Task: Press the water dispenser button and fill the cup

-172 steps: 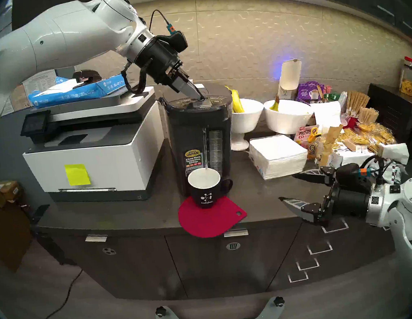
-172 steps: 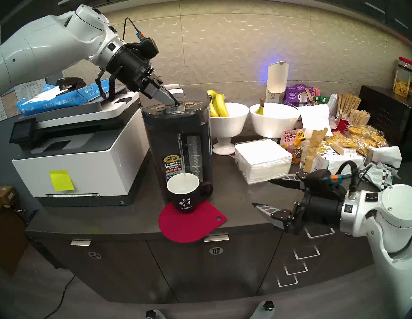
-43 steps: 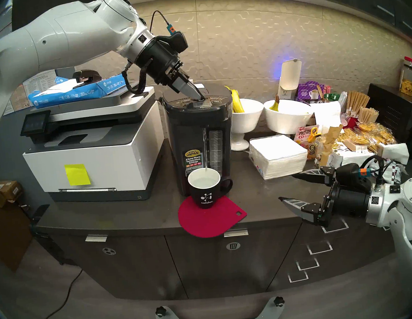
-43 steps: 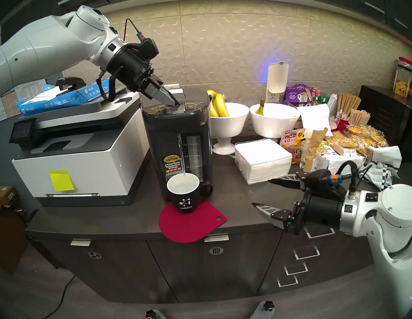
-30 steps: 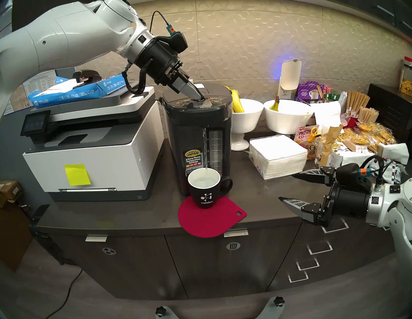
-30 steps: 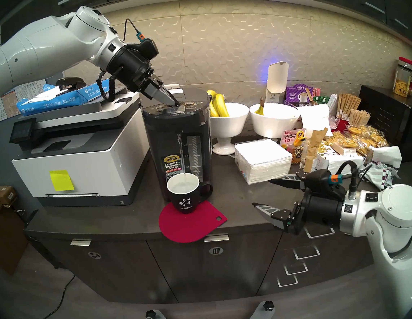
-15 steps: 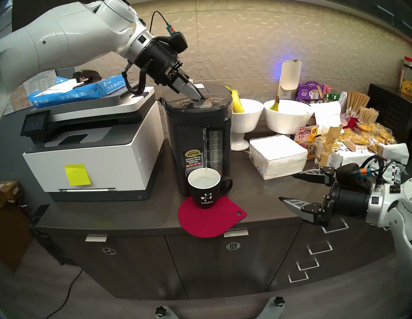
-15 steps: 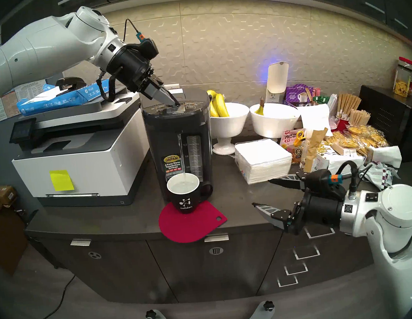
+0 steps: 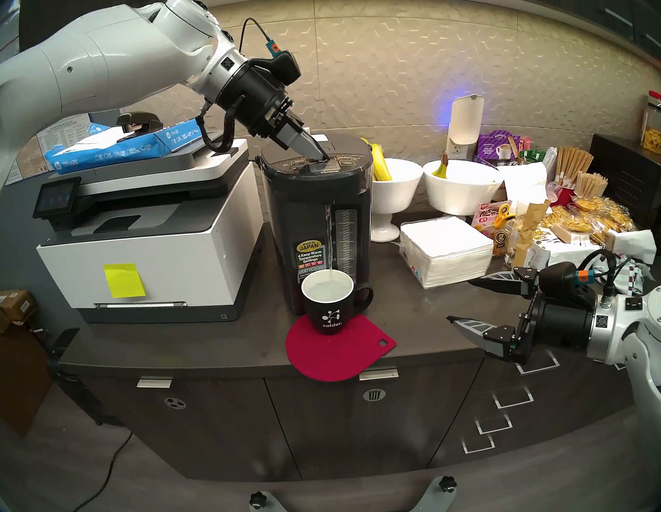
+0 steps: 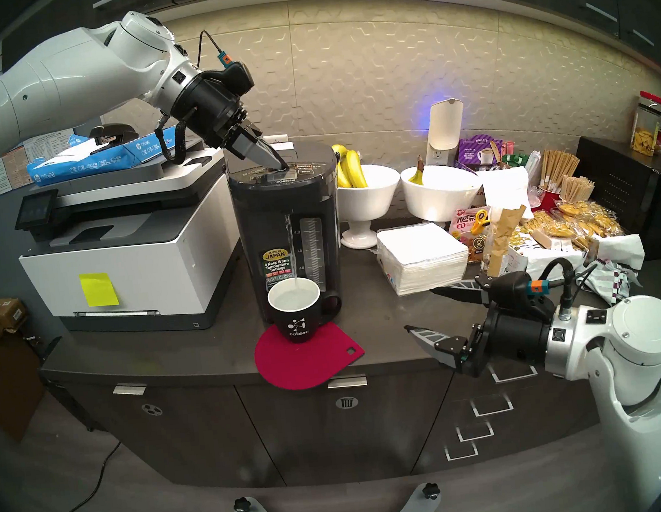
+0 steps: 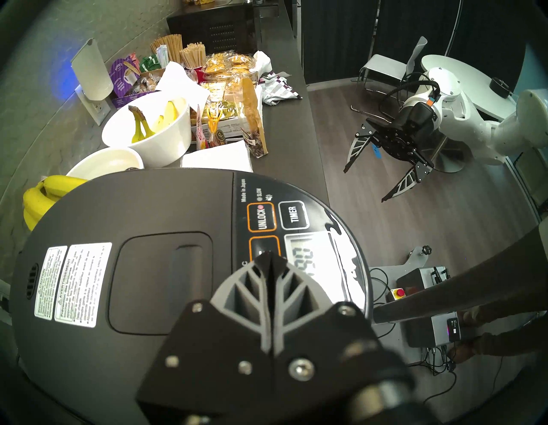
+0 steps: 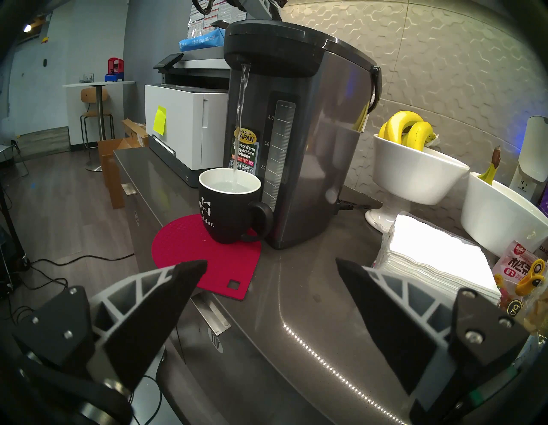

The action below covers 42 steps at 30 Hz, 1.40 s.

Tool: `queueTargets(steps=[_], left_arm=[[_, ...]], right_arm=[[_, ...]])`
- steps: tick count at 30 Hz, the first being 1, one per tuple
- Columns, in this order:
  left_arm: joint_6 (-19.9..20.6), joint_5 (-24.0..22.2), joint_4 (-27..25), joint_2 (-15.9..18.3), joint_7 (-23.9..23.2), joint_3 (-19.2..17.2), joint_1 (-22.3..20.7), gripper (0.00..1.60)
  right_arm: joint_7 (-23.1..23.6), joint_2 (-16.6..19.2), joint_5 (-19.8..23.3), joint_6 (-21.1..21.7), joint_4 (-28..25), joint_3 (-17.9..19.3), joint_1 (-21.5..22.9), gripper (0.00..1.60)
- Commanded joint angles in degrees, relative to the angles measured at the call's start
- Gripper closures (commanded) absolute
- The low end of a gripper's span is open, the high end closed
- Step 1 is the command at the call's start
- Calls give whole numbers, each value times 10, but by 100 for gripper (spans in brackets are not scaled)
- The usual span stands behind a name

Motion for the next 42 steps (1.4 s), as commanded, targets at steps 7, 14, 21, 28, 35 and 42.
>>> queueTargets(steps=[7,14,21,28,35,42], left_arm=[[2,-3,-41,33,19,4,-7,160],[8,-5,-56,45,21,0,-30,160],[8,-14,-72,69,37,-16,-45,160],[1,-33,-99,112,64,-38,-50,160],[2,-45,-153,165,90,-50,-65,160],[3,-61,-211,213,129,-62,-81,160]], right_arm=[[0,0,0,0,-7,0,1,0],[0,0,0,0,-7,0,1,0],[0,0,0,0,-7,0,1,0],[0,0,0,0,-6,0,1,0],[0,0,0,0,-6,0,1,0],[0,0,0,-1,-6,0,1,0]])
